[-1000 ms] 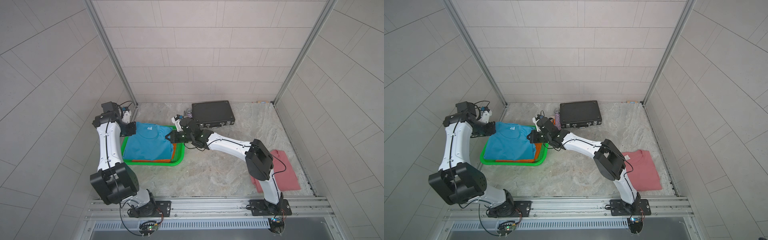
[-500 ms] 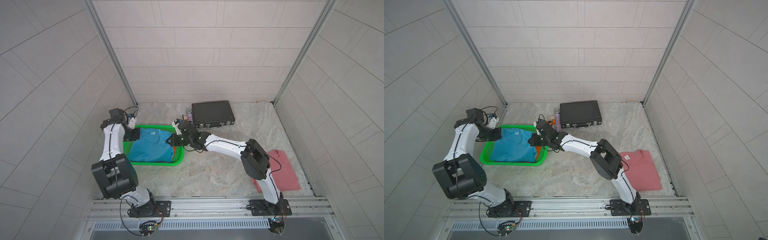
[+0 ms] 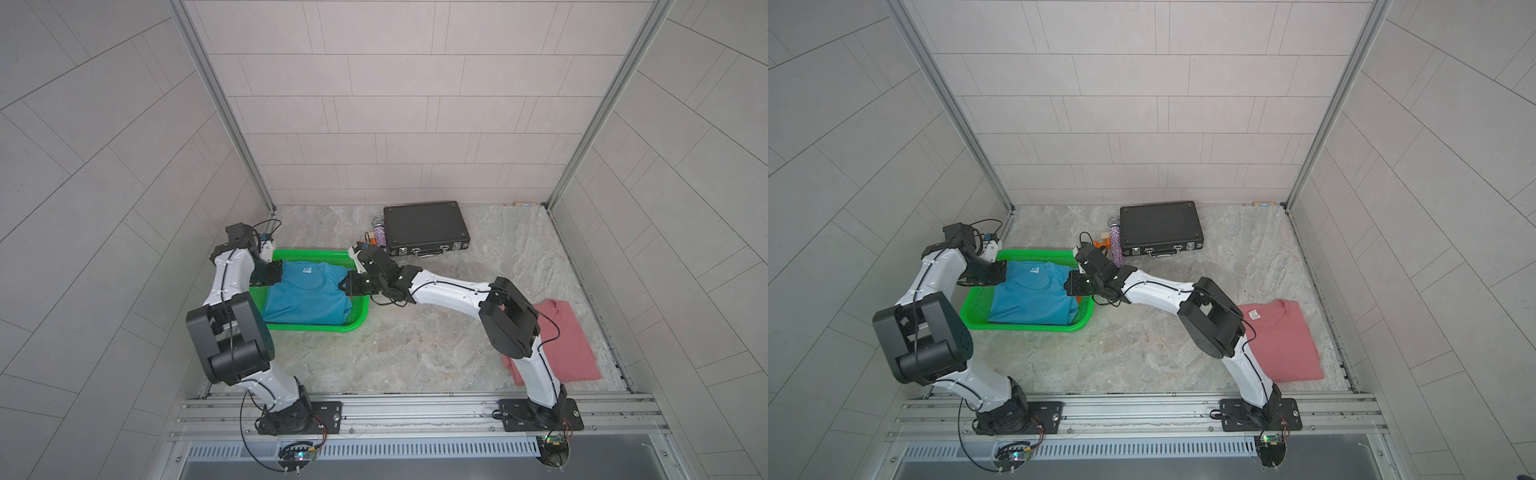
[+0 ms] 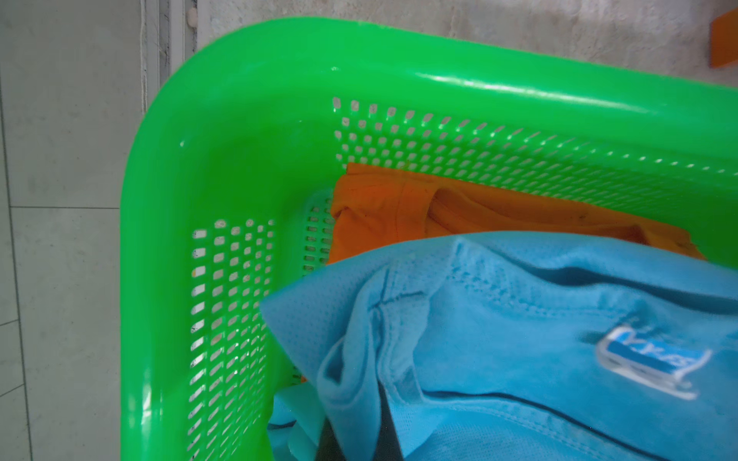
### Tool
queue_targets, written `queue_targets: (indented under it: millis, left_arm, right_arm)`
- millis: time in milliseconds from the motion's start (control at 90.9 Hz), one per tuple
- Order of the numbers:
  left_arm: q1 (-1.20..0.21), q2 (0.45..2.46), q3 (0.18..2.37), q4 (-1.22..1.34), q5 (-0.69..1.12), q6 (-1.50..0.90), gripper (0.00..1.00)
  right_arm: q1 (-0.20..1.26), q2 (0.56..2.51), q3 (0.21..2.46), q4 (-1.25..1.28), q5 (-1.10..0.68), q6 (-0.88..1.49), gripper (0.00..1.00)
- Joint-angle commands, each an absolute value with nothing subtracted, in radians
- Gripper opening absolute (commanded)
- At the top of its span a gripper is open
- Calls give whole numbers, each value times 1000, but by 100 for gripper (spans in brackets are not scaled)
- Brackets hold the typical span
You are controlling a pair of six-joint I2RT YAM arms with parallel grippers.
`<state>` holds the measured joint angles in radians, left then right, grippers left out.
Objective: Put the folded t-shirts into the basket
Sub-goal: Place the T-shirt in the bin.
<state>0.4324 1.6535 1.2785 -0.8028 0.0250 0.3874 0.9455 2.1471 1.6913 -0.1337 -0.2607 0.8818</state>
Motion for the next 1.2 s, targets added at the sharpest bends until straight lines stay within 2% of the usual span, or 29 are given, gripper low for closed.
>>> queue_targets:
  millis: [0, 429, 473, 517, 583, 660, 715, 781, 825, 979, 1122, 1188]
  left_arm:
    - [442, 1677, 1256, -758, 12, 369, 0]
    - [443, 1750, 1292, -664, 65, 339, 1]
    - [443, 1757, 1290, -648, 70, 339, 4]
    - [443, 1768, 1290, -635, 70, 336, 8]
    - [443, 1783, 1296, -628, 56, 323, 25]
    - [443, 1788, 1303, -631, 47, 323, 45]
    - [444, 1776, 1305, -626, 25, 312, 60]
    - [448, 1750, 1313, -631, 27, 302, 63]
    - [449, 1728, 1321, -646, 41, 300, 72]
    - [449, 1647, 1362, -701, 70, 287, 75]
    - [451, 1592, 1417, -785, 48, 266, 84]
    - [451, 1572, 1429, -822, 56, 272, 85]
  right_arm:
    - [931, 2177, 1716, -167, -250, 856, 0]
    - [890, 2249, 1795, -208, -240, 784, 0]
    - [888, 2256, 1813, -221, -232, 769, 7]
    - [887, 2260, 1828, -238, -220, 760, 21]
    - [884, 2264, 1838, -250, -212, 754, 28]
    - [881, 2256, 1839, -272, -199, 753, 42]
    - [881, 2240, 1828, -276, -186, 748, 49]
    - [882, 2210, 1811, -275, -169, 744, 52]
    - [883, 2188, 1800, -275, -159, 738, 53]
    - [884, 2111, 1778, -276, -136, 713, 54]
    - [887, 2038, 1754, -303, -110, 682, 56]
    - [888, 2014, 1739, -309, -104, 665, 57]
